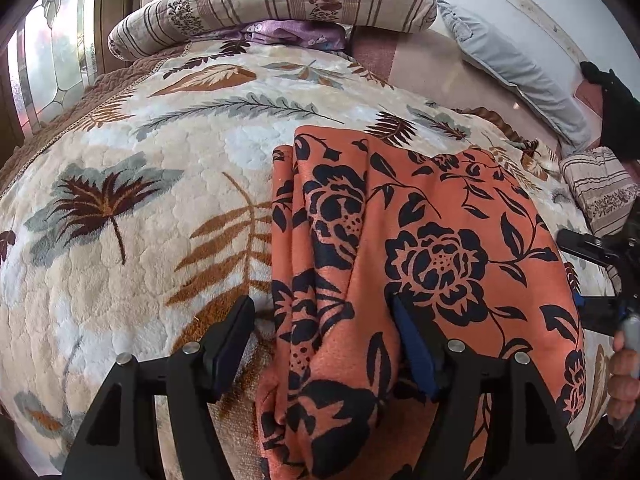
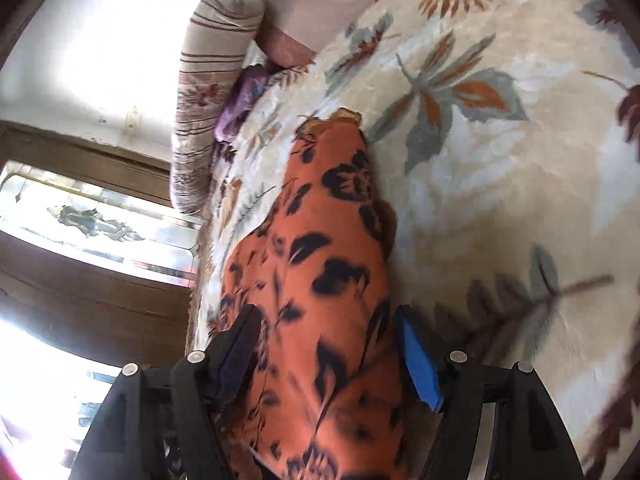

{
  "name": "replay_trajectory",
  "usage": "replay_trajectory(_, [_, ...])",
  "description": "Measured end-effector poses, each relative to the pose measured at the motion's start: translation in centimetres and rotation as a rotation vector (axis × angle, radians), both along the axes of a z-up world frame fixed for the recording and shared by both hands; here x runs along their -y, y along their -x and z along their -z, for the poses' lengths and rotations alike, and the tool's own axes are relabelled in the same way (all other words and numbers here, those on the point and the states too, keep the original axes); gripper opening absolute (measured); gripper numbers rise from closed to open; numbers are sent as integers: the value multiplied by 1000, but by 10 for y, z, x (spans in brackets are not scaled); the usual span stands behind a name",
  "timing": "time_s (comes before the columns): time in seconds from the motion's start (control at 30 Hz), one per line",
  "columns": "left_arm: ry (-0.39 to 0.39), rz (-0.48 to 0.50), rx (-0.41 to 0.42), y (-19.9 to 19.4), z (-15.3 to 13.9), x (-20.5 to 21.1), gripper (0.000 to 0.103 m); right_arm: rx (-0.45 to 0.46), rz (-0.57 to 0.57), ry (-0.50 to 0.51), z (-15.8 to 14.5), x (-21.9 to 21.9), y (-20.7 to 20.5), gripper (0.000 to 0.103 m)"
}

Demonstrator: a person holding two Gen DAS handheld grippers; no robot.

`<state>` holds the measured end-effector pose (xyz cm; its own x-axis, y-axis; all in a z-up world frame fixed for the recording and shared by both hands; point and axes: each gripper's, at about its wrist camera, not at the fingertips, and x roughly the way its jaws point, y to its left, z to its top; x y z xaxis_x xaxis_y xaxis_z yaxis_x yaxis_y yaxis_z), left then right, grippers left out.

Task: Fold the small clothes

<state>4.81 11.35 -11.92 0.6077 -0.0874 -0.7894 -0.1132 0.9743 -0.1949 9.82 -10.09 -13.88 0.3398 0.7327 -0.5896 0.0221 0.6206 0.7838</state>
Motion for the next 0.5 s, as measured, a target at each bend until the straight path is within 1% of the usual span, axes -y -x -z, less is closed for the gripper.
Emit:
replay_trajectory(0.03, [5,-1,-1,0,0,-1,73,-18,7,2,7,-2,-8,72])
replay_trajectory(0.07, [11,-3,-3,-1,1,-1,73,-38,-14,-8,11,-8,-16,50])
replay_trajectory(0.1, [14,-4,-4,-1,1,-2,73,-12,-41,39,6,-18,-17,41])
replay_trajectory(0.17, [16,-6,-5,-1,2,-3,75,121,-104,254,-23,-42,-9,37])
replay_trajectory(0.2, [18,-7,-6,-2,2,-3,75,157,-116,333,-30,-49,-5,36])
replay_trajectory(0.23, [16,-6,-6,-3,2,-2,75,163,-124,380,-28,-52,-5,37])
replay_trajectory(0.27, [9,-5,-5,-3,2,-2,75,143,-125,380,-23,-50,-8,37])
replay_trajectory(0.3, [6,-4,-3,-3,2,-2,75,116,-110,319,-19,-43,-12,40])
replay_trajectory(0.33, [9,-4,-3,-3,3,-2,75,98,-89,254,-19,-36,-14,47])
replay_trajectory(0.37, [15,-4,-4,-3,3,-3,76,101,-64,193,-20,-28,-17,64])
replay_trajectory(0.43, [16,-4,-5,-4,3,-3,76,126,-12,109,-23,-17,-24,80])
replay_trajectory(0.47, [15,-5,-5,-4,3,-3,76,109,0,75,-19,-14,-34,80])
replay_trajectory(0.5, [16,-4,-5,-4,4,-4,76,71,7,40,-11,-14,-49,80])
